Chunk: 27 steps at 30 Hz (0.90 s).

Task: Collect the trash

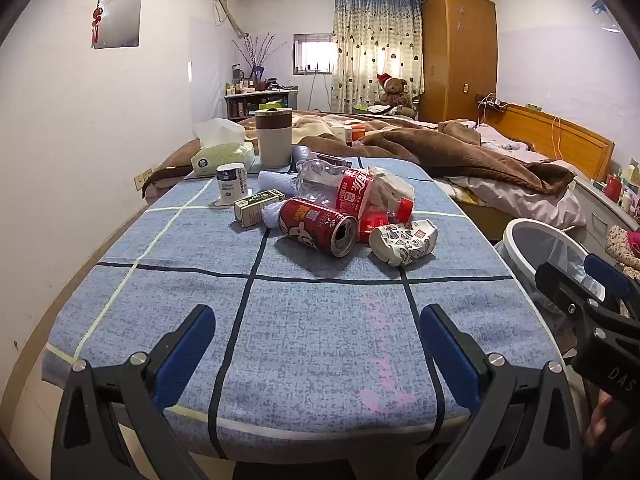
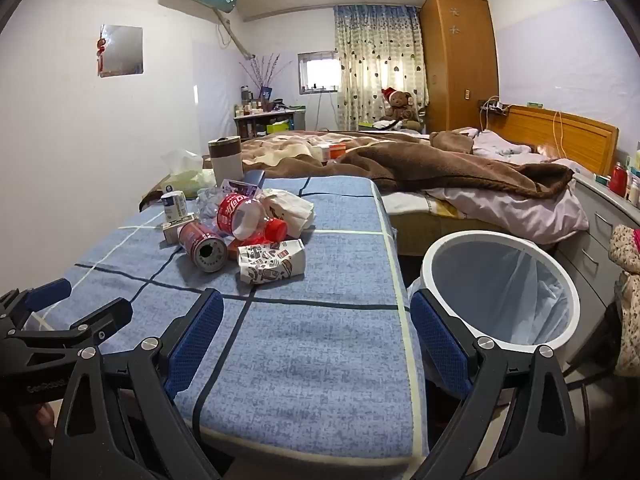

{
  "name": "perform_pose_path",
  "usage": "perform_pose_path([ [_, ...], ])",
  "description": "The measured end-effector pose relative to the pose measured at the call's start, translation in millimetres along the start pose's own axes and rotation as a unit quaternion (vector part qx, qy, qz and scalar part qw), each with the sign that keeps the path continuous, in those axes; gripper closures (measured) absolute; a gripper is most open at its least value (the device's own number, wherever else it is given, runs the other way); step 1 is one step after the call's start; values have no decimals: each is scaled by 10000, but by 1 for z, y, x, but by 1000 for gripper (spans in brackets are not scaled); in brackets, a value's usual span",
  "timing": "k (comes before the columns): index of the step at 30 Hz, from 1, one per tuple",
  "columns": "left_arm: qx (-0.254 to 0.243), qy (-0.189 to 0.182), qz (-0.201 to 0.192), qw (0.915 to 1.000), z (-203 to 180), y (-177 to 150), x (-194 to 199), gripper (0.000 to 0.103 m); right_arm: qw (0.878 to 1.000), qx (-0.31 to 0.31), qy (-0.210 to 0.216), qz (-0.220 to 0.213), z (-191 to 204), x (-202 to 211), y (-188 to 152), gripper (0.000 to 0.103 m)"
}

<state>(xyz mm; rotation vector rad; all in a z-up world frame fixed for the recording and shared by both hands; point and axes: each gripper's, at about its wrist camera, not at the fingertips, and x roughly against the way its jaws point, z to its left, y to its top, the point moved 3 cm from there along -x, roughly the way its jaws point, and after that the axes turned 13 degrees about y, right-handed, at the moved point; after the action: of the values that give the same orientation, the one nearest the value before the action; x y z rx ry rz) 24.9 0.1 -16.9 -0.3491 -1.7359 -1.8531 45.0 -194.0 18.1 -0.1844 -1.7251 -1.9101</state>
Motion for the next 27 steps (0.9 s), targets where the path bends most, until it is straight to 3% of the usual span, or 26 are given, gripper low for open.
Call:
perform_pose_path([
  [27, 35, 31, -80, 10000, 2, 5, 7, 0, 10000, -19, -7, -36, 1, 5, 2, 6],
])
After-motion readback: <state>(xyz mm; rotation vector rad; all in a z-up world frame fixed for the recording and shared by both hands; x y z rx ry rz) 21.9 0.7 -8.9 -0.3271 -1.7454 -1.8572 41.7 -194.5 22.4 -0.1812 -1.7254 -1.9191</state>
